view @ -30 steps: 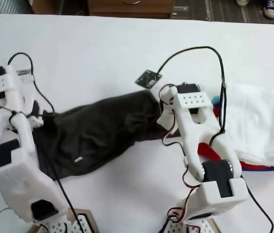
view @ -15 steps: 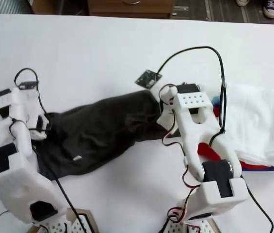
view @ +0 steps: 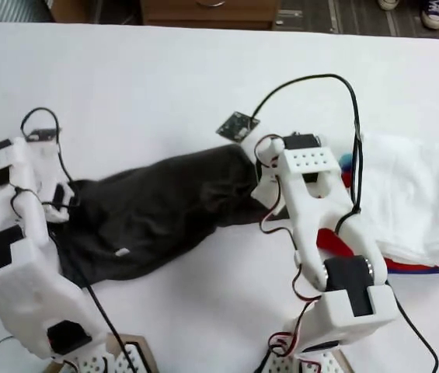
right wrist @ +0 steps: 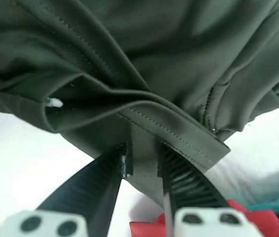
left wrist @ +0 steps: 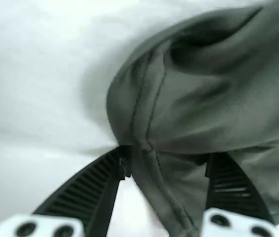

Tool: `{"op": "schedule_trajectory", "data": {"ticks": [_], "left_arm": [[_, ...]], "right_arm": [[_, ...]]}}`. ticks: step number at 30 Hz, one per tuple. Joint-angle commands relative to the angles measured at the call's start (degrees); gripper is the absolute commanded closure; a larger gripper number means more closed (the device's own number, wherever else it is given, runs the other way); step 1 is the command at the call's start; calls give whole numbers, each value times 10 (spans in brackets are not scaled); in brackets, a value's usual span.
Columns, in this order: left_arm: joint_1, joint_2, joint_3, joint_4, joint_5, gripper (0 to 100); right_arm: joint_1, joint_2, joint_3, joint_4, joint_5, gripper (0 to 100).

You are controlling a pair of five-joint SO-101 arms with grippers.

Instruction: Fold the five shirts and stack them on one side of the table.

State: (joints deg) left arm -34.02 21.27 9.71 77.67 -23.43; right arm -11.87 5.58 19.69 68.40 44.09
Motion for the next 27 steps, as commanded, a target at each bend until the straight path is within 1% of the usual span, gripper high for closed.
{"op": "schedule_trajectory", "data": {"ticks": [1, 4, 7, 10, 13, 17, 20, 24, 27], "left_arm": [[-5, -3, -51, 15, -18, 731], [2, -3, -57, 17, -33, 731], [3, -3, -57, 40, -34, 731], [0, 3, -51, 47, -36, 731], [3, 6, -33, 28, -36, 731], [2, 29, -15, -21, -44, 732], [1, 60, -20, -27, -47, 733], [9, 74, -43, -1, -46, 733], [40, 77, -55, 29, -29, 765]], "right_arm": [[7, -35, -2, -4, -5, 900], [7, -35, -2, -4, -5, 900], [7, -35, -2, -4, -5, 900], [7, -35, -2, -4, -5, 900], [7, -35, -2, -4, -5, 900], [7, -35, -2, -4, -5, 900], [7, -35, -2, -3, -4, 900], [7, -35, -2, -3, -4, 900], [7, -35, -2, -3, -4, 900]]}}
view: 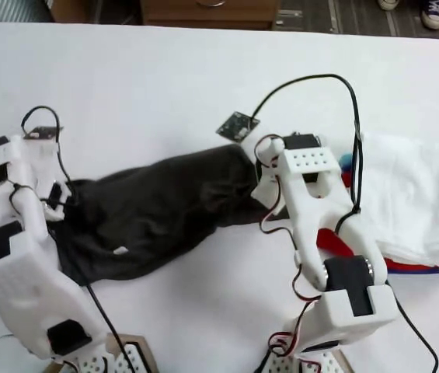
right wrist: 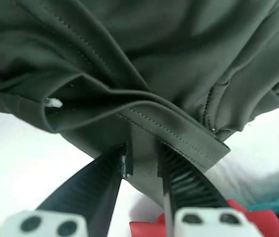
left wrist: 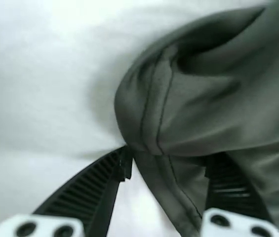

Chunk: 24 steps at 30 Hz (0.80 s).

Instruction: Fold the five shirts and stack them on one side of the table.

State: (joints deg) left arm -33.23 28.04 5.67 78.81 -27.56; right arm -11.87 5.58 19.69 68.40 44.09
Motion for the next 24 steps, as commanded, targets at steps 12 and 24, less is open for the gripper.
{"op": "schedule_trajectory", "data": {"ticks": [12, 24], "left_arm": [[47, 178, -263, 161, 84, 980], [-103, 162, -473, 236, 11, 980]], "right_arm": [[7, -35, -2, -3, -4, 900], [7, -35, -2, -4, -4, 900]]}}
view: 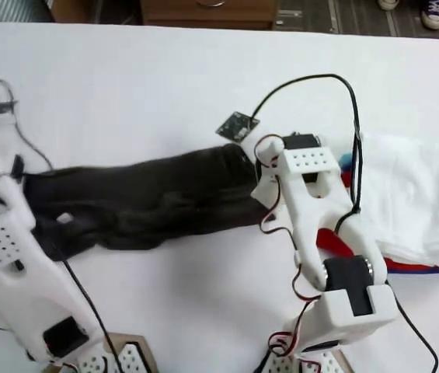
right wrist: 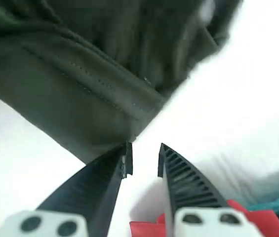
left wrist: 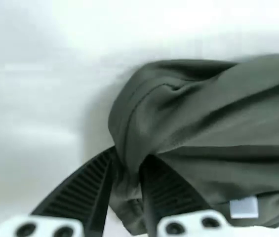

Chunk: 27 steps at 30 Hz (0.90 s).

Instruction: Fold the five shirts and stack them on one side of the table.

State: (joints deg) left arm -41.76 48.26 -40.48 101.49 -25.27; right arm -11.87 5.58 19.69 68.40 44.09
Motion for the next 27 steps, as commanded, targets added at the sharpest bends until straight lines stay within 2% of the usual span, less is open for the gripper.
{"op": "schedule_trajectory", "data": {"ticks": [1, 6, 10, 19, 27], "left_arm": [[-20, -47, -3, 10, -14, 980], [6, -88, 41, 10, -27, 980], [69, -149, 75, 10, -22, 980], [298, -335, 142, 10, 40, 980], [484, -357, 83, 7, 91, 980]], "right_arm": [[7, -35, -2, -4, -4, 900], [10, -36, -3, -5, -4, 900], [48, -43, -11, -15, -11, 900], [161, -109, -11, -83, -188, 900], [218, -116, -12, -95, -267, 900]]}}
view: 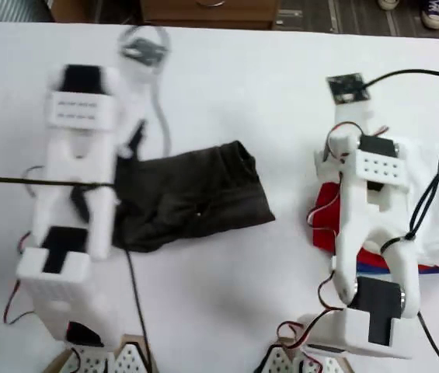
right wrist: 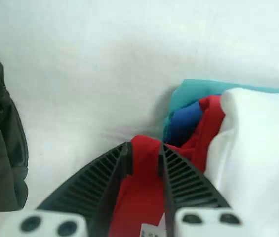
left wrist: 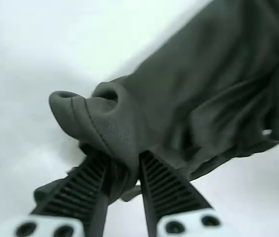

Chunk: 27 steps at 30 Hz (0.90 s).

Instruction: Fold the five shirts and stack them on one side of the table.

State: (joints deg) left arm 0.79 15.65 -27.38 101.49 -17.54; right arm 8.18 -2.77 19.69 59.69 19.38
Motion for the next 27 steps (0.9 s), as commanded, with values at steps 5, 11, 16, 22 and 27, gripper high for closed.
{"op": "schedule_trajectory", "data": {"ticks": [5, 11, 16, 22, 27], "left_arm": [[137, 45, -145, -1, 22, 980], [224, 176, -263, 4, 32, 980], [274, 244, -330, 4, 33, 980], [275, 258, -339, 5, 33, 980], [275, 258, -339, 5, 33, 971]], "right_arm": [[35, -33, -15, -7, -48, 900], [35, -33, -15, -8, -48, 900], [36, -33, -15, -8, -49, 900], [36, -33, -15, -8, -49, 900], [36, -33, -15, -8, -49, 900]]}}
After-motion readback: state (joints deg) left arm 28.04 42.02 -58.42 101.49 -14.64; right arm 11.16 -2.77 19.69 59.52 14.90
